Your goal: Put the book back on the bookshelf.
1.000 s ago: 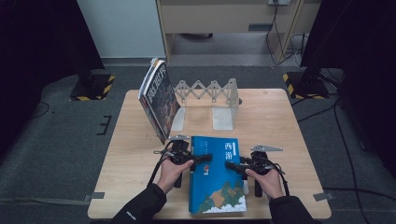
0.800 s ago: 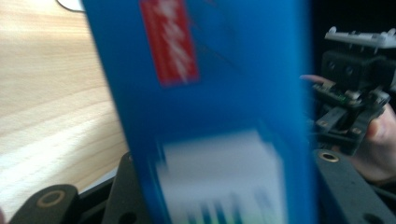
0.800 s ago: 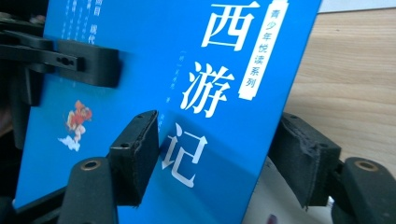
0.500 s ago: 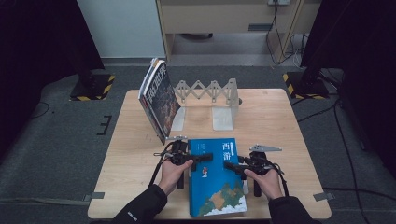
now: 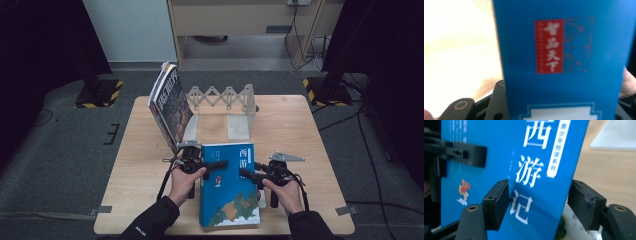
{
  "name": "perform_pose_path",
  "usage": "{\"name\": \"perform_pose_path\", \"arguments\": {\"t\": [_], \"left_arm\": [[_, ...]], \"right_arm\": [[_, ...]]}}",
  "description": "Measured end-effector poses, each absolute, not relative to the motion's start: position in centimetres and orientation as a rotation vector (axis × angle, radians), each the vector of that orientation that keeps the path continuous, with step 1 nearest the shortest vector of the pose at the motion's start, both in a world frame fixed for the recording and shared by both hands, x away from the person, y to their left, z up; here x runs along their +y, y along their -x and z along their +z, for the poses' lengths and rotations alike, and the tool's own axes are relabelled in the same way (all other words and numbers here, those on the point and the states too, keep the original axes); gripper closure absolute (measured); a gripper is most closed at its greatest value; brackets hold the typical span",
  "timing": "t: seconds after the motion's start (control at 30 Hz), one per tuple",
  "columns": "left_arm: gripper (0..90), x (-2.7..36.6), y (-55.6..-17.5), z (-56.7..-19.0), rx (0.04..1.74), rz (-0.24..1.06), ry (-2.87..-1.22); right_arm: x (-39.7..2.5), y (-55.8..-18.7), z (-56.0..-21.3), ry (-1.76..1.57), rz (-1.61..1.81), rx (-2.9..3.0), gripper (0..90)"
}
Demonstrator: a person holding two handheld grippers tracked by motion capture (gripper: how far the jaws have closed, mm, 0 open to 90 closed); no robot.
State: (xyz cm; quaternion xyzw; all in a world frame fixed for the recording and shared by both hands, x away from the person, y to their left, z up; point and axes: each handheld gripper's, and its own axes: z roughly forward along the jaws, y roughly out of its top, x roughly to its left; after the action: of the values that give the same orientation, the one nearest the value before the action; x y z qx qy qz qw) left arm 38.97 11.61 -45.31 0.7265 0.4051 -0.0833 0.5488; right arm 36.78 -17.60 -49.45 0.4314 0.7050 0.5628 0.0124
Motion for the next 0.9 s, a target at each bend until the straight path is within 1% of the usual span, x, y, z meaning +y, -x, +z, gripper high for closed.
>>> {"name": "perform_pose_path", "arguments": {"t": [0.13, 0.23, 0.37, 0.67, 0.9], "left_arm": [[60.9, 11.7, -38.7, -44.5, 0.917, -0.158, -1.725], [60.8, 11.7, -38.8, -44.9, 0.927, -0.173, -1.719], [60.6, 11.7, -38.7, -45.6, 0.943, -0.185, -1.706], [59.6, 11.4, -38.5, -46.0, 0.939, -0.156, -1.690], [56.9, 11.2, -38.5, -46.3, 0.955, -0.170, -1.685]], "right_arm": [[-17.7, -36.9, -48.9, -1.306, 1.822, 2.141, 36.4], [-17.6, -36.8, -49.2, -1.323, 1.823, 2.163, 34.4], [-17.5, -36.8, -49.5, -1.335, 1.787, 2.189, 34.7], [-17.8, -36.6, -49.5, -1.355, 1.778, 2.189, 39.3], [-17.7, -36.5, -49.5, -1.339, 1.767, 2.202, 41.3]]}}
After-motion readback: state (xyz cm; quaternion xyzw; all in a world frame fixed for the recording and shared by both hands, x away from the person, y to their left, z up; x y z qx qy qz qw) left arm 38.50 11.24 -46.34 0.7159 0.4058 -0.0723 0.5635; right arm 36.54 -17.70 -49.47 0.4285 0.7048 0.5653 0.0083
